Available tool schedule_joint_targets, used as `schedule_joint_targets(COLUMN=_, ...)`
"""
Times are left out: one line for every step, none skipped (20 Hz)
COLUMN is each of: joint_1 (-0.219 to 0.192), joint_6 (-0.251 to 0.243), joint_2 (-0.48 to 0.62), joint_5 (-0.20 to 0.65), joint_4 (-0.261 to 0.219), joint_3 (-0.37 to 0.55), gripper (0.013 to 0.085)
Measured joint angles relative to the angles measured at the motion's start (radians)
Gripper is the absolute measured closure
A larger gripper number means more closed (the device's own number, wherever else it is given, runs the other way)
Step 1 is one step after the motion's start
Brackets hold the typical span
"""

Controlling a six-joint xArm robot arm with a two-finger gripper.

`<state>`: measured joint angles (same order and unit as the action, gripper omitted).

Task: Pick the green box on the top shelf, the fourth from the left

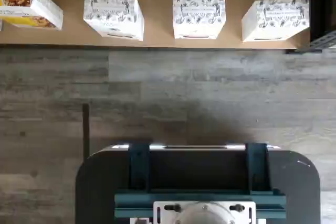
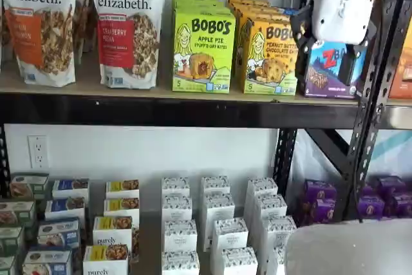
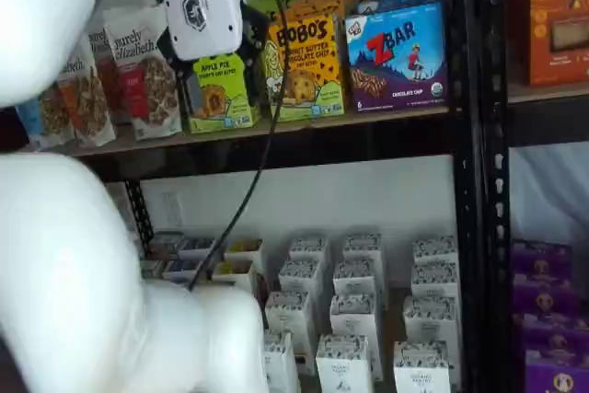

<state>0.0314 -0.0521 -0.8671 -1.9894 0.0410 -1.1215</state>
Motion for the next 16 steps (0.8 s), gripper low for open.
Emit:
schedule_joint_targets(joint_1=-0.016, joint_6=0.011, joint_2=-0.016, joint_5=0.027, joint_4=0.017, joint_3=0.015, gripper=0.013)
schedule_joint_targets(joint_1=-0.061, joint_6=0.04, joint_2=-0.06, joint_5=0.095, joint_4=0.065, joint_3=0.054, gripper=0.013)
schedule_joint_targets(joint_1=-0.076, joint_6=0.051, joint_2=-0.077, joint_5=0.125, joint_4=0.084, joint_3=0.068, gripper=0.013)
schedule_joint_targets(joint_1=-0.076, joint_6=0.051, joint_2=-0.08, joint_5=0.133, joint_4=0.087, joint_3=0.072, gripper=0.013)
schedule_joint_targets(joint_1=-0.069, joint_6=0.047, joint_2=-0.08, joint_5=0.136, joint_4=0.084, joint_3=0.071, gripper=0.013)
schedule_joint_targets(joint_1=-0.065, joint_6=0.044, joint_2=-0.08, joint_5=0.135, joint_4=0.082, joint_3=0.071, gripper=0.013)
schedule_joint_targets(joint_1=-0.061, joint_6=0.04, joint_2=-0.079, joint_5=0.135, joint_4=0.081, joint_3=0.07, gripper=0.013)
schedule_joint_targets(joint_1=-0.056, joint_6=0.036, joint_2=-0.079, joint_5=0.135, joint_4=0.078, joint_3=0.07, gripper=0.013)
schedule_joint_targets(joint_1=-0.051, joint_6=0.032, joint_2=-0.078, joint_5=0.135, joint_4=0.076, joint_3=0.07, gripper=0.013)
schedule_joint_targets(joint_1=-0.047, joint_6=0.028, joint_2=-0.076, joint_5=0.136, joint_4=0.075, joint_3=0.071, gripper=0.013)
schedule_joint_targets(joint_1=-0.043, joint_6=0.024, joint_2=-0.075, joint_5=0.137, joint_4=0.075, joint_3=0.071, gripper=0.013)
schedule_joint_targets(joint_1=-0.038, joint_6=0.02, joint_2=-0.074, joint_5=0.14, joint_4=0.074, joint_3=0.072, gripper=0.013)
schedule_joint_targets(joint_1=-0.027, joint_6=0.011, joint_2=-0.073, joint_5=0.145, joint_4=0.07, joint_3=0.074, gripper=0.013)
schedule_joint_targets(joint_1=-0.013, joint_6=0.0, joint_2=-0.072, joint_5=0.151, joint_4=0.062, joint_3=0.077, gripper=0.013)
schedule_joint_targets(joint_1=0.004, joint_6=-0.013, joint_2=-0.071, joint_5=0.158, joint_4=0.052, joint_3=0.079, gripper=0.013)
schedule_joint_targets(joint_1=0.019, joint_6=-0.025, joint_2=-0.07, joint_5=0.166, joint_4=0.044, joint_3=0.082, gripper=0.013)
